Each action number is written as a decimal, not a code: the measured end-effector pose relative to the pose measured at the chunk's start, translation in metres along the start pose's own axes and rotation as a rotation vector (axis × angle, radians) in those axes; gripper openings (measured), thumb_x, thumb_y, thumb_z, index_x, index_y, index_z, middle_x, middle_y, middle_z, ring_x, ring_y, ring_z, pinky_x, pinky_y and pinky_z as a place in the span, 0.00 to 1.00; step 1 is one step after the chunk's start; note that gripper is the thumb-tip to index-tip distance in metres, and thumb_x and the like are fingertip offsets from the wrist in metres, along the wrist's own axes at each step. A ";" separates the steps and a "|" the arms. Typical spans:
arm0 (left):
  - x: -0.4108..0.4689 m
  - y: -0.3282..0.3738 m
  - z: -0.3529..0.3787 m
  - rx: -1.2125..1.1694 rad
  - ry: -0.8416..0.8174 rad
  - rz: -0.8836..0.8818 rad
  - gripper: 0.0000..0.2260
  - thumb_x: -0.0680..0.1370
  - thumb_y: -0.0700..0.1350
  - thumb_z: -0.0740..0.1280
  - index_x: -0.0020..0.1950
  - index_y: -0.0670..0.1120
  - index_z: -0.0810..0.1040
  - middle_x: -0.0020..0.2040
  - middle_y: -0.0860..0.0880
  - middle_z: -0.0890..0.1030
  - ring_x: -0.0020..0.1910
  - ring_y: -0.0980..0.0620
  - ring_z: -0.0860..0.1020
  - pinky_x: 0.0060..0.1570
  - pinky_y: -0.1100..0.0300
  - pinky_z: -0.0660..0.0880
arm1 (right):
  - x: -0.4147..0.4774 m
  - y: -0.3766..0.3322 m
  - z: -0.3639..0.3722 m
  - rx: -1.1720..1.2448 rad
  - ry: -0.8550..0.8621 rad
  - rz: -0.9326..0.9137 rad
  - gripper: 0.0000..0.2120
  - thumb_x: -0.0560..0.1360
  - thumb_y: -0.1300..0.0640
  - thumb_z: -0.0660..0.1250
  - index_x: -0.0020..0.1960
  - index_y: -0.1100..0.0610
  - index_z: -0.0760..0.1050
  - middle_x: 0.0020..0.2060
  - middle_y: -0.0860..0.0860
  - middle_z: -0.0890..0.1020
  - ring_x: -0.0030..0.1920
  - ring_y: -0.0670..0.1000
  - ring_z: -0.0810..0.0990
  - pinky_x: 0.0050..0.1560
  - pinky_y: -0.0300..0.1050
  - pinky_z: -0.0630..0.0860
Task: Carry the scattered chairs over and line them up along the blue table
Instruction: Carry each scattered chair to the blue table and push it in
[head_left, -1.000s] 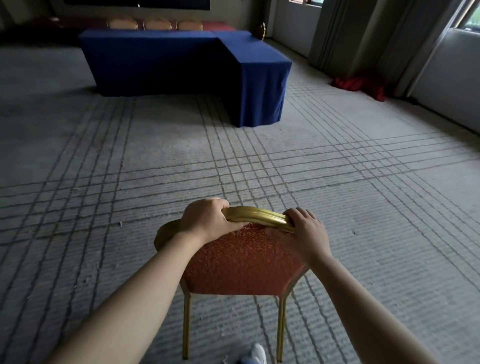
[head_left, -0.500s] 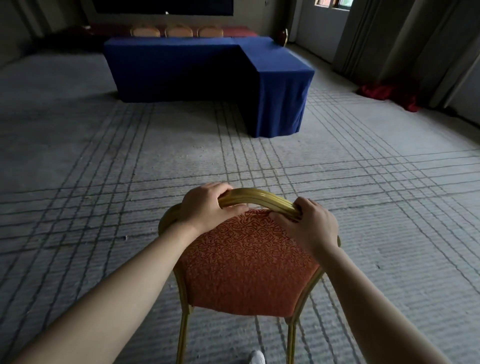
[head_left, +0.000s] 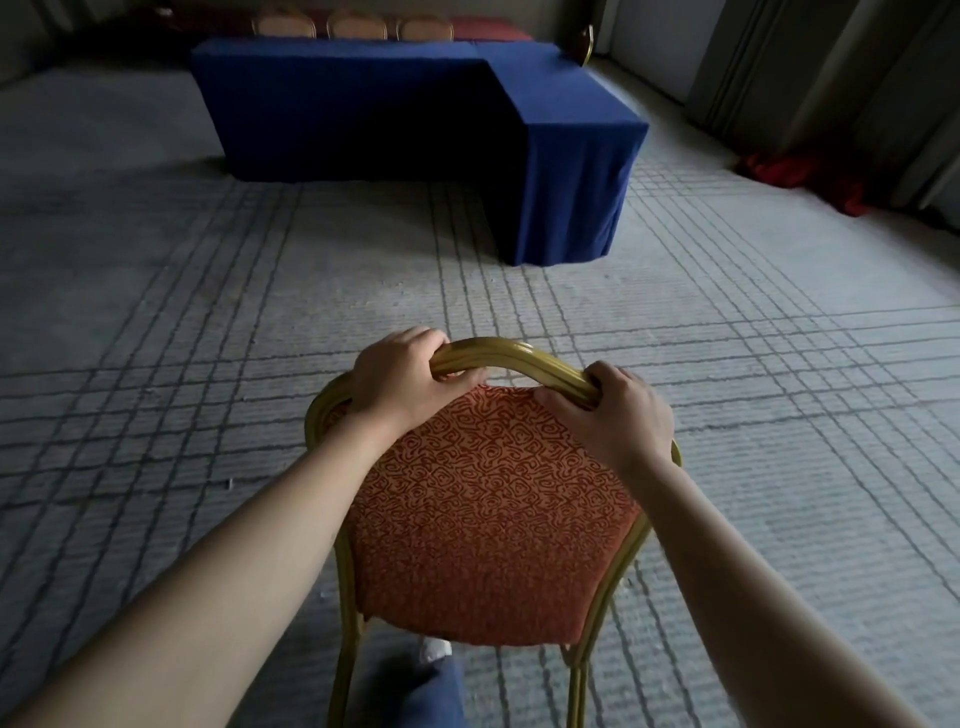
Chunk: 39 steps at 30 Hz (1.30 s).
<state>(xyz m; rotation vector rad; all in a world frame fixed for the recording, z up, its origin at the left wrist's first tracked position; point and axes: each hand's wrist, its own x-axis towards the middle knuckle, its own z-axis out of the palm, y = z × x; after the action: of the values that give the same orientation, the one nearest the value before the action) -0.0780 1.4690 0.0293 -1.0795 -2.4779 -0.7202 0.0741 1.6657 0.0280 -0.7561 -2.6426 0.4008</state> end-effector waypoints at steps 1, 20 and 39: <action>0.010 -0.005 0.005 -0.009 -0.006 0.000 0.24 0.69 0.73 0.59 0.36 0.52 0.72 0.33 0.57 0.73 0.31 0.57 0.71 0.28 0.64 0.60 | 0.012 0.001 0.003 0.003 -0.010 -0.010 0.27 0.65 0.24 0.61 0.42 0.48 0.72 0.40 0.44 0.76 0.46 0.50 0.76 0.39 0.43 0.66; 0.170 -0.083 0.104 0.039 -0.094 -0.057 0.27 0.69 0.74 0.61 0.30 0.50 0.71 0.29 0.55 0.73 0.26 0.55 0.71 0.24 0.63 0.59 | 0.203 0.001 0.087 -0.082 0.108 0.196 0.27 0.62 0.29 0.64 0.35 0.54 0.75 0.29 0.47 0.77 0.33 0.53 0.76 0.34 0.43 0.67; 0.384 -0.031 0.168 -0.131 -0.020 0.072 0.26 0.65 0.75 0.64 0.31 0.51 0.75 0.29 0.56 0.72 0.27 0.60 0.71 0.26 0.60 0.67 | 0.379 0.086 0.033 -0.017 0.289 0.193 0.22 0.61 0.34 0.72 0.34 0.54 0.77 0.25 0.47 0.76 0.29 0.51 0.75 0.30 0.42 0.68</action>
<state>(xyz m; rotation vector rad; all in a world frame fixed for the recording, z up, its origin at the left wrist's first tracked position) -0.3694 1.7687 0.0717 -1.2213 -2.4229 -0.8633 -0.2007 1.9398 0.0669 -0.9985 -2.3155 0.2945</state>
